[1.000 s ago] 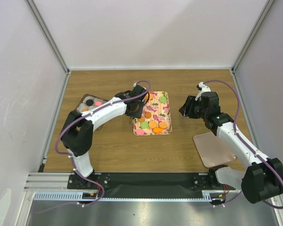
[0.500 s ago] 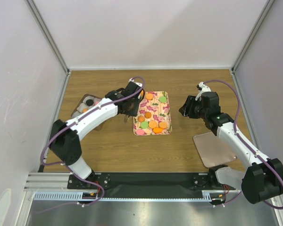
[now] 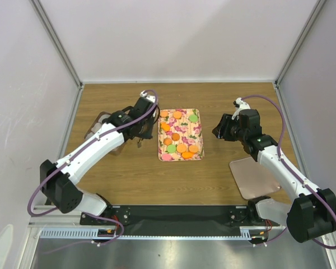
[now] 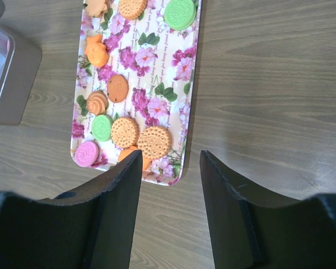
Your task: Pack the cookies
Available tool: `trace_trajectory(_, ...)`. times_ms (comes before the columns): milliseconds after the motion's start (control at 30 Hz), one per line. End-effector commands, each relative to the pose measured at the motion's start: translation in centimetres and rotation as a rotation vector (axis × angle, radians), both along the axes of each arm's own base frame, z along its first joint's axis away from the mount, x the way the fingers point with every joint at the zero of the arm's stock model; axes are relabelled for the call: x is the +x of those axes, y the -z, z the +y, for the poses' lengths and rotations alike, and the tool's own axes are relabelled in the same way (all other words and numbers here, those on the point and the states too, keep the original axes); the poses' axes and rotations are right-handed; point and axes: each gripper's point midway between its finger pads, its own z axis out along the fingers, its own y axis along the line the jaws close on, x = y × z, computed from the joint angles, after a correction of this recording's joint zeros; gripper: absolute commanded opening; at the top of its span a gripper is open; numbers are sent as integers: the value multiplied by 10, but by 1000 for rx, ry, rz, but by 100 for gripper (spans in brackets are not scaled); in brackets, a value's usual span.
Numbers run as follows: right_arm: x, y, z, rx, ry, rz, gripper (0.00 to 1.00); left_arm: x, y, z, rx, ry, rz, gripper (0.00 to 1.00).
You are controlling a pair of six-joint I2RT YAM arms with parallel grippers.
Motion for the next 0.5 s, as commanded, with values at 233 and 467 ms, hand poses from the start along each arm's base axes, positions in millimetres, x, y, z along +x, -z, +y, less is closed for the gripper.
trace_trajectory(233,2,-16,0,20,0,-52,52,-4,39,-16,-16,53,116,41)
trace_trajectory(467,2,-16,1,20,-2,-48,52,-8,61,-31,-69,67,169,45)
